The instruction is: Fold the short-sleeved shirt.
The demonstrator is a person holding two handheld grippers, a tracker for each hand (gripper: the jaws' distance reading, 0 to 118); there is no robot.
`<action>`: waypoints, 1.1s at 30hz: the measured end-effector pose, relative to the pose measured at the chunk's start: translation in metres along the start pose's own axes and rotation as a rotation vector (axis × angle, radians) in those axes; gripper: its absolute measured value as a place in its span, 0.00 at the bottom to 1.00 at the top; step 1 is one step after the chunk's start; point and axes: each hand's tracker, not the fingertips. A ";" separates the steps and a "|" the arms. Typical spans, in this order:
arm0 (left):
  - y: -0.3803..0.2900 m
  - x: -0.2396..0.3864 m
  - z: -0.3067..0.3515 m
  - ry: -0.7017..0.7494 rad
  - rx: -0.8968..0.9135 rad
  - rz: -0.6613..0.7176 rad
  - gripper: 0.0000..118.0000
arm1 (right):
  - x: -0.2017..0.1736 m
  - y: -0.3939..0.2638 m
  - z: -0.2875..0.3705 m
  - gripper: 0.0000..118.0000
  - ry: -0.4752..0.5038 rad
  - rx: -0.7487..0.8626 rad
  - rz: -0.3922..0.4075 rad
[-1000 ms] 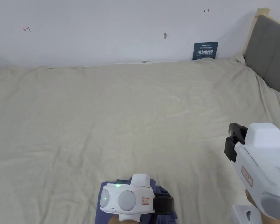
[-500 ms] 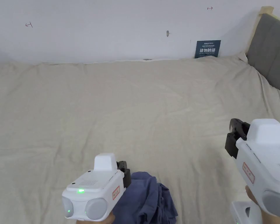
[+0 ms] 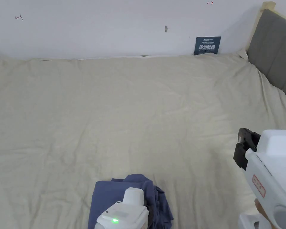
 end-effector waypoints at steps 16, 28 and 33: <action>0.014 0.007 -0.003 -0.059 0.045 0.022 0.00 | 0.001 -0.001 0.002 0.02 -0.010 -0.017 -0.013; 0.106 -0.062 0.160 0.089 0.559 -0.074 0.00 | -0.047 0.028 0.018 0.02 0.083 0.082 0.008; 0.119 -0.100 0.199 0.227 0.664 -0.061 0.00 | -0.063 0.037 0.022 0.02 0.101 0.122 0.017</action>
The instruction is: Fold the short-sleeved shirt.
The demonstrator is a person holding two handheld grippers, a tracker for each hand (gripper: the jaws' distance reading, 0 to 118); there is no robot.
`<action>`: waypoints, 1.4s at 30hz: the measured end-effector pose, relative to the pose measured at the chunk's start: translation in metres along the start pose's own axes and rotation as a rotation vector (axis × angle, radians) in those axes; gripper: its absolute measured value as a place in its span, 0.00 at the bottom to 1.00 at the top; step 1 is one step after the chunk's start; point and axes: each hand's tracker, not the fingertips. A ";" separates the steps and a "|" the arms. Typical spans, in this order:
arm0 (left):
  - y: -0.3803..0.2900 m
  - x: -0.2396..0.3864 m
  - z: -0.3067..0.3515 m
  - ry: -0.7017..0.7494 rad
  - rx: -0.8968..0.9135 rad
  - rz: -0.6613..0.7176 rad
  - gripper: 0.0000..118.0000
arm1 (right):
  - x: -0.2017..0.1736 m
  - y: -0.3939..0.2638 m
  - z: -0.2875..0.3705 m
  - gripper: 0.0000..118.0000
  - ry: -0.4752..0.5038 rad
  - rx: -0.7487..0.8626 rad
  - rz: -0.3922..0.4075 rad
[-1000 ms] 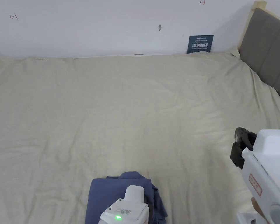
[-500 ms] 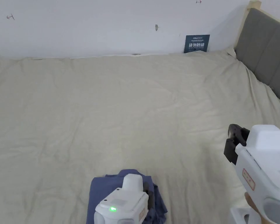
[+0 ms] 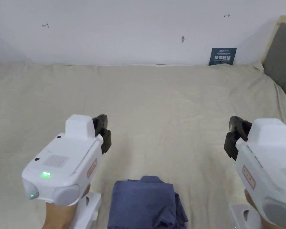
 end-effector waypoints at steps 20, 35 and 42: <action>0.004 -0.067 0.021 0.152 0.053 0.066 0.00 | -0.026 0.007 0.003 0.02 0.005 0.052 0.033; -0.013 -0.060 0.028 0.099 -0.016 0.098 0.00 | -0.093 -0.132 -0.037 0.02 0.195 -0.282 0.037; -0.039 -0.059 0.019 0.017 -0.164 0.177 0.00 | -0.114 -0.216 -0.060 0.02 0.211 -0.497 0.089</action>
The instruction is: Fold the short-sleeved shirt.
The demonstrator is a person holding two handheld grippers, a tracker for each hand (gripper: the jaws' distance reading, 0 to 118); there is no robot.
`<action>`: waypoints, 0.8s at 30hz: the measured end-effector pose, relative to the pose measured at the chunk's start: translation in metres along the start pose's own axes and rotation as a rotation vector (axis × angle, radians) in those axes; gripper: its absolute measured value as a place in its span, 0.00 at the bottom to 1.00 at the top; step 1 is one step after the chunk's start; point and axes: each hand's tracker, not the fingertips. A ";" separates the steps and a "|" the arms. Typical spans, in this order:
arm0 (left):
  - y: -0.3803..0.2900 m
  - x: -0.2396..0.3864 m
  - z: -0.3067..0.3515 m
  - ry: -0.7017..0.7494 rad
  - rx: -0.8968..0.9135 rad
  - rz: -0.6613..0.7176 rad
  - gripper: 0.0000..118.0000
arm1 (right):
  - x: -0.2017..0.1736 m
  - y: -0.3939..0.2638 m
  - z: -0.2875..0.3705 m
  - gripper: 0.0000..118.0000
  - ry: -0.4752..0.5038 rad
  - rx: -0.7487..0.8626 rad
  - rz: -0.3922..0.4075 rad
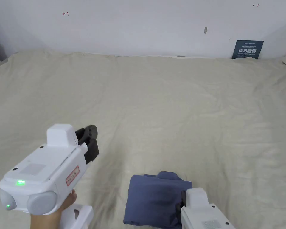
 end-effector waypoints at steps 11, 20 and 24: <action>-0.061 -0.014 -0.050 -0.127 -0.377 0.275 0.46 | -0.002 -0.024 -0.029 0.01 -0.014 -0.059 0.054; -0.123 -0.023 -0.109 -0.207 -0.740 0.375 0.91 | 0.006 -0.025 -0.027 0.01 0.018 -0.056 0.021; -0.140 -0.022 -0.123 -0.230 -0.773 0.382 0.37 | 0.007 -0.026 -0.027 0.01 0.027 -0.054 0.013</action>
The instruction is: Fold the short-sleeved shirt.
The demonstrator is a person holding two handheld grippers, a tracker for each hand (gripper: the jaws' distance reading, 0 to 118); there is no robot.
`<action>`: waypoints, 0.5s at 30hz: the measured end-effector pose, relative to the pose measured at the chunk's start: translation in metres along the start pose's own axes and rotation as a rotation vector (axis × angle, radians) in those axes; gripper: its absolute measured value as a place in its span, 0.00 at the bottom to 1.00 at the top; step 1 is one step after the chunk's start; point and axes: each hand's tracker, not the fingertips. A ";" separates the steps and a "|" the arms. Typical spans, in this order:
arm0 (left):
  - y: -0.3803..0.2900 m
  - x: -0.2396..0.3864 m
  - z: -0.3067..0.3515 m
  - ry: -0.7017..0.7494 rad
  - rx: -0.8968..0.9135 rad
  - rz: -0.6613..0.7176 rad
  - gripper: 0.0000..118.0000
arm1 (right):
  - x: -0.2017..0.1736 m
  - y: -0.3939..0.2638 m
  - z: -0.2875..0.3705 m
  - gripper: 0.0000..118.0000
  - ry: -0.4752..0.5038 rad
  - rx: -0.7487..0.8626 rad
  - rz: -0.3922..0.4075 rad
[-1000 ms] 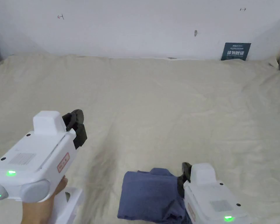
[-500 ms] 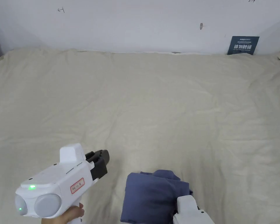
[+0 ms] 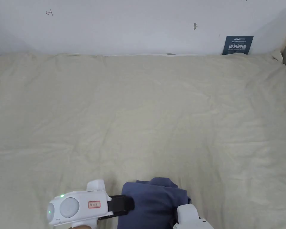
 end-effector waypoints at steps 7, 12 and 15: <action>-0.001 0.003 -0.006 -0.056 -0.018 0.032 0.16 | 0.003 0.005 0.003 0.01 0.011 -0.008 -0.028; 0.008 0.009 0.012 -0.048 0.031 -0.027 0.13 | 0.007 0.030 0.020 0.01 0.024 0.022 -0.053; 0.026 0.001 0.040 -0.019 0.076 -0.062 0.13 | 0.007 0.057 0.038 0.01 0.017 0.108 -0.050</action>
